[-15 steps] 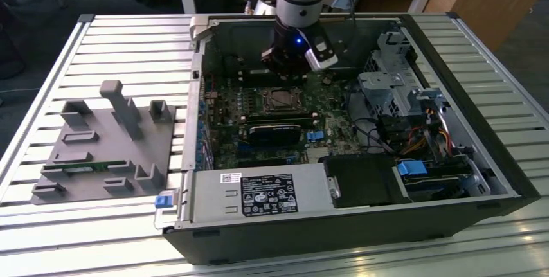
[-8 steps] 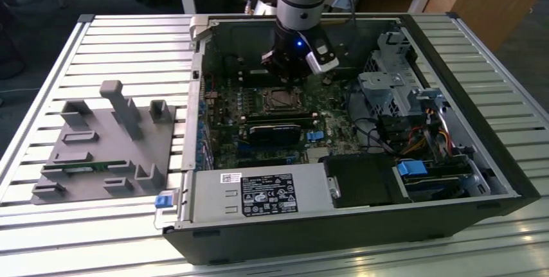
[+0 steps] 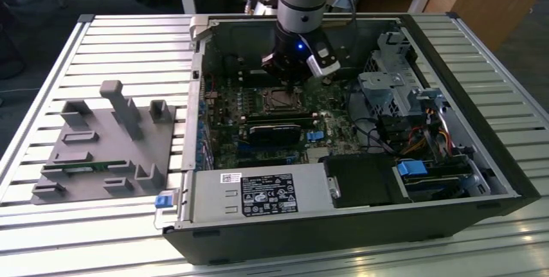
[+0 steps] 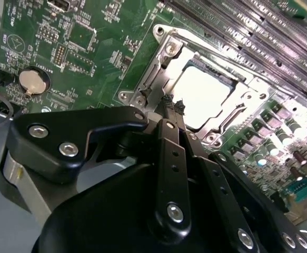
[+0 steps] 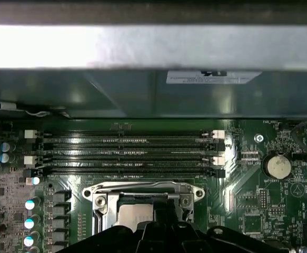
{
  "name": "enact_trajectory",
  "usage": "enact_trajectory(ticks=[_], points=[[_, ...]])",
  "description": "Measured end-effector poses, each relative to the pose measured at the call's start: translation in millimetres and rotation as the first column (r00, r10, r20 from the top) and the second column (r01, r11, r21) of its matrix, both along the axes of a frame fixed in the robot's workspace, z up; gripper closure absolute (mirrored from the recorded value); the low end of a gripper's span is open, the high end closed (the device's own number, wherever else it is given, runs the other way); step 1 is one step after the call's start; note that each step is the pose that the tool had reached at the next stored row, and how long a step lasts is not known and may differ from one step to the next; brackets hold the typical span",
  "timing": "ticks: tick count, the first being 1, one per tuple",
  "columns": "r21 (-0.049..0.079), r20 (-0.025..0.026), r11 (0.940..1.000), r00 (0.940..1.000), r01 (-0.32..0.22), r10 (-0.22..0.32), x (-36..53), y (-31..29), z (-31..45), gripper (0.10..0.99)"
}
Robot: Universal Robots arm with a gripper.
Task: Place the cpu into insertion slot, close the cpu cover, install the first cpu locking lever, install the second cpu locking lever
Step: 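Install the second cpu locking lever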
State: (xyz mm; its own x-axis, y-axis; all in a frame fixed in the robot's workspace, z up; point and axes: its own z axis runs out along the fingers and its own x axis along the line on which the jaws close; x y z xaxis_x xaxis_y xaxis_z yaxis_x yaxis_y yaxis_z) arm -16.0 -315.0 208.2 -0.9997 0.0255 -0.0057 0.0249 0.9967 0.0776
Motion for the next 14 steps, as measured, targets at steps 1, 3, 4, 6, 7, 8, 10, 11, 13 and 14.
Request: enact_trajectory(ticks=[1,3,4,6,7,8,10,11,13,14], points=[[0.0,0.0001,1.0,1.0,0.0,0.0,0.0,-0.3,0.0,0.98],[0.0,0.0,1.0,1.0,0.0,0.0,0.0,-0.3,0.1,0.98],[0.0,-0.0002,1.0,1.0,0.0,0.0,0.0,-0.4,0.6,0.98],[0.0,0.0001,1.0,1.0,0.0,0.0,0.0,-0.4,3.6,0.98],[0.0,0.0,1.0,1.0,0.0,0.0,0.0,-0.4,6.3,0.98],[0.0,0.0,1.0,1.0,0.0,0.0,0.0,-0.4,9.3,0.98],[0.0,0.0,1.0,1.0,0.0,0.0,0.0,-0.4,16.3,0.98],[0.0,0.0,1.0,1.0,0.0,0.0,0.0,-0.4,20.5,0.98],[0.0,0.0,1.0,1.0,0.0,0.0,0.0,-0.4,28.0,0.98],[0.0,-0.0001,1.0,1.0,0.0,0.0,0.0,-0.4,29.8,0.98]])
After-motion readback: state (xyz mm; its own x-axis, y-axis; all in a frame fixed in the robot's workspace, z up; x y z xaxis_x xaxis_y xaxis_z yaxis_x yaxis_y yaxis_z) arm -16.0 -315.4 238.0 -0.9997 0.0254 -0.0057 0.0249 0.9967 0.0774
